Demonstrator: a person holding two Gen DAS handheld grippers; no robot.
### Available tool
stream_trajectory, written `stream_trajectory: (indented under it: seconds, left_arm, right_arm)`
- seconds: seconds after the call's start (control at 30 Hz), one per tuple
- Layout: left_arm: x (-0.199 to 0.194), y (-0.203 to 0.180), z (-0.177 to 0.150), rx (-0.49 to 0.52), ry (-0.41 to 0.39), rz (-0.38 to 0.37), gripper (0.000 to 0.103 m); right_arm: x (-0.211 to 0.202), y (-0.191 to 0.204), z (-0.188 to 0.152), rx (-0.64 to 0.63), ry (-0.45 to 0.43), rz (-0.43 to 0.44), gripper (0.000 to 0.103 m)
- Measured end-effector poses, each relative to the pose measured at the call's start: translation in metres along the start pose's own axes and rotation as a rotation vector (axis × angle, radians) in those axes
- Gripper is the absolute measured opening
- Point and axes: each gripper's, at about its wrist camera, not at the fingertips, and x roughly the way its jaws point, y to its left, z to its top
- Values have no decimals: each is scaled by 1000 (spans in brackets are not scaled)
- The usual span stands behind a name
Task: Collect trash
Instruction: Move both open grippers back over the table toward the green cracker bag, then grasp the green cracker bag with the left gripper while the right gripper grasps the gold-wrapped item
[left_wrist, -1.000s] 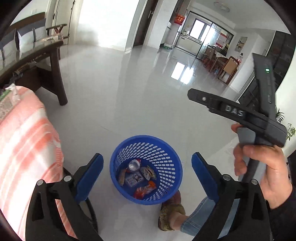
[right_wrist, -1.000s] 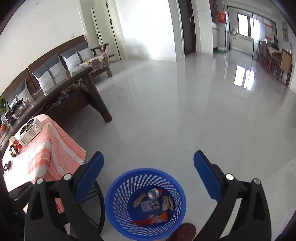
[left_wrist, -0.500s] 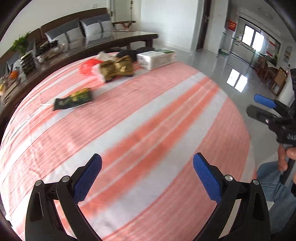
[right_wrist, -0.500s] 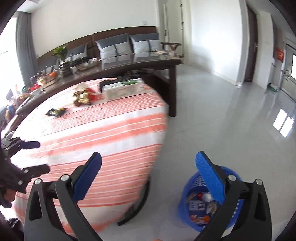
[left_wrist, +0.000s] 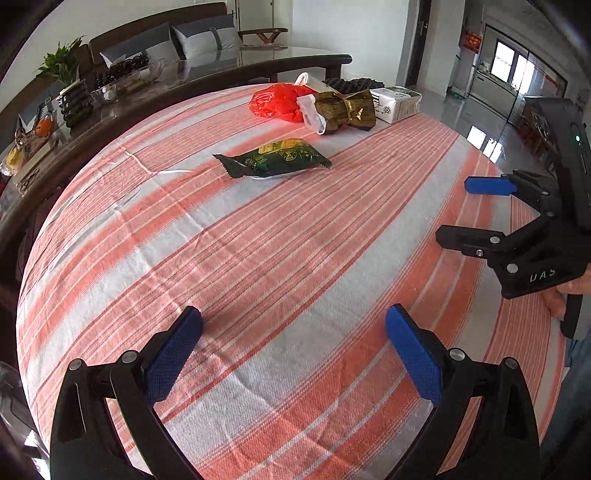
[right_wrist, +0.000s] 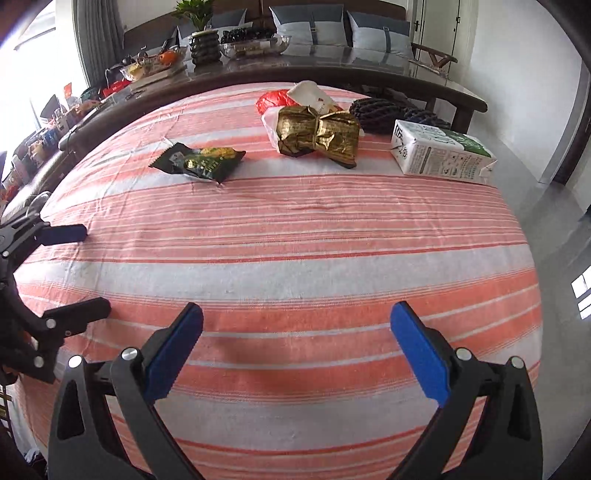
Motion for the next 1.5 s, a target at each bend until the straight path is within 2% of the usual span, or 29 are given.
stream_trajectory:
  seconds: [0.17,0.23,0.37,0.5,0.73,0.9,0.93,0.97,1.0,1.03,1.07,1.13,1.23,1.3,1.43,1.5]
  left_arm:
    - [12,14,18,182,13,-89,99]
    - [20,27,30,236,14,-99,99]
    - [41,55,58,250,46,-146,99]
    - [59,69,80,286,25,-192,99]
    - [84,51,113,377,-1,-256,99]
    - [91,36,122,403,5,-274,97]
    - [89,35,122,402,0,-278,94]
    - [87,36,121,394,-9,-276,85]
    - [84,37,121,380,-22,-268,67]
    - [81,36,121,359,-26,-259,56]
    - [78,38,121,337,-29,-236,37]
    - [74,42,118,274,-27,-194,35]
    - [65,51,106,118,-24,-43,35]
    - [53,59,96,25,-16,11,35]
    - [29,66,72,-28,-44,67,37]
    - [24,69,62,-45,-48,67,44]
  right_arm:
    - [-1,-3,-5,-13,5,17,99]
    - [-2,-2,-5,-19,5,9,98]
    - [-1,-1,-3,-18,5,8,98]
    - [-1,-1,-3,-17,6,7,98]
    - [0,-1,-2,-17,6,7,98]
    - [0,-1,-2,-18,6,7,98]
    - [0,-1,-2,-18,6,7,98]
    - [0,-1,-2,-18,6,7,98]
    - [0,-2,-2,-18,6,7,98]
    - [0,-2,-2,-18,6,7,98]
    - [-1,-2,-2,-18,6,7,98]
    - [0,-2,-2,-18,6,7,98]
    - [-1,-2,-2,-18,6,7,98]
    - [0,-2,-2,-19,6,7,98]
    - [-1,-2,-2,-19,6,7,98]
    - [0,-2,-2,-19,6,7,98]
